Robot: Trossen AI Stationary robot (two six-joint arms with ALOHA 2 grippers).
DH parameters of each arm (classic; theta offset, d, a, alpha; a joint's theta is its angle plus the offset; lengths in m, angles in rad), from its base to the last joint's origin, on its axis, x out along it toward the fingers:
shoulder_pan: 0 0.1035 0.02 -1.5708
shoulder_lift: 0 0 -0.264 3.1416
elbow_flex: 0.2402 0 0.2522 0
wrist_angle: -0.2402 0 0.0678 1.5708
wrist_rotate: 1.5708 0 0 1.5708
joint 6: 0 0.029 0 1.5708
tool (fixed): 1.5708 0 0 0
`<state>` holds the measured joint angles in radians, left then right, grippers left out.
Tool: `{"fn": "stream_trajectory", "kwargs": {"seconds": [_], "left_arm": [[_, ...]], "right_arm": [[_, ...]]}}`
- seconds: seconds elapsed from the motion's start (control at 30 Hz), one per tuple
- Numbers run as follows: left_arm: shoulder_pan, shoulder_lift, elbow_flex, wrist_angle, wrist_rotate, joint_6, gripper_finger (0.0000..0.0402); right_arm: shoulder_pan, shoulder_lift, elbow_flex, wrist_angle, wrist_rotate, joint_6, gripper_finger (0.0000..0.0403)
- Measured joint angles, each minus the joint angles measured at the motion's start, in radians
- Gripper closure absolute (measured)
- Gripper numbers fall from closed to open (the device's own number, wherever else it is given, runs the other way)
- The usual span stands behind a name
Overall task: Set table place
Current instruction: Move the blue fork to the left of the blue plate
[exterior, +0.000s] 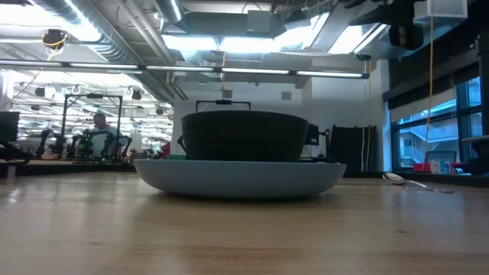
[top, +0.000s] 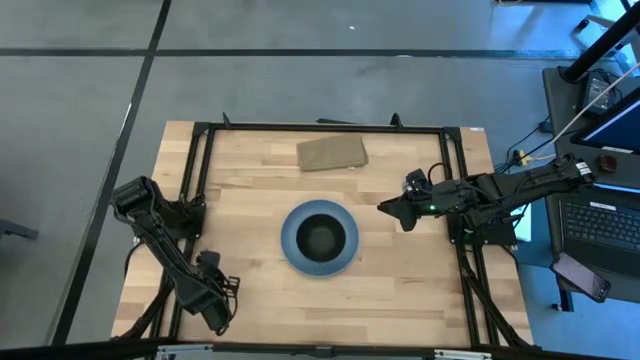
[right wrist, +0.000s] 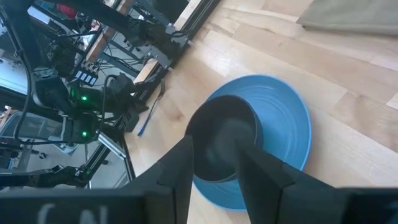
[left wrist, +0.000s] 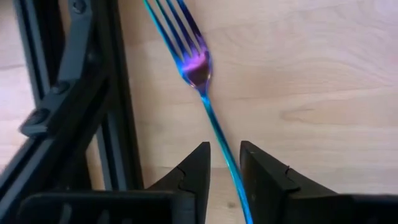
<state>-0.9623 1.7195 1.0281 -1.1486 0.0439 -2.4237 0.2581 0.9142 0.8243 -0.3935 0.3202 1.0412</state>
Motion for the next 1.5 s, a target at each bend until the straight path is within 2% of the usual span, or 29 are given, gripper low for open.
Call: {"fn": "stream_trajectory", "kwargs": {"seconds": [0.43, 1.03, 1.3, 1.5], "left_arm": [[0.002, -0.003, -0.121, 0.145, 0.002, -0.002, 0.0309], [0.000, -0.008, -0.166, 0.224, -0.015, 0.022, 0.0340], [0.015, -0.011, -0.177, 0.223, -0.019, 0.083, 0.0392], [0.021, -0.010, -0.174, 0.219, -0.021, 0.089, 0.0391]], "right_arm": [[0.000, 0.000, 0.000, -0.001, 0.000, -0.006, 0.0285], [0.000, 0.000, 0.000, -0.001, 0.000, -0.014, 0.0285], [0.000, 0.000, 0.000, 0.000, -0.001, -0.028, 0.0285], [0.000, 0.000, 0.000, 0.000, -0.001, -0.032, 0.0285]]}}
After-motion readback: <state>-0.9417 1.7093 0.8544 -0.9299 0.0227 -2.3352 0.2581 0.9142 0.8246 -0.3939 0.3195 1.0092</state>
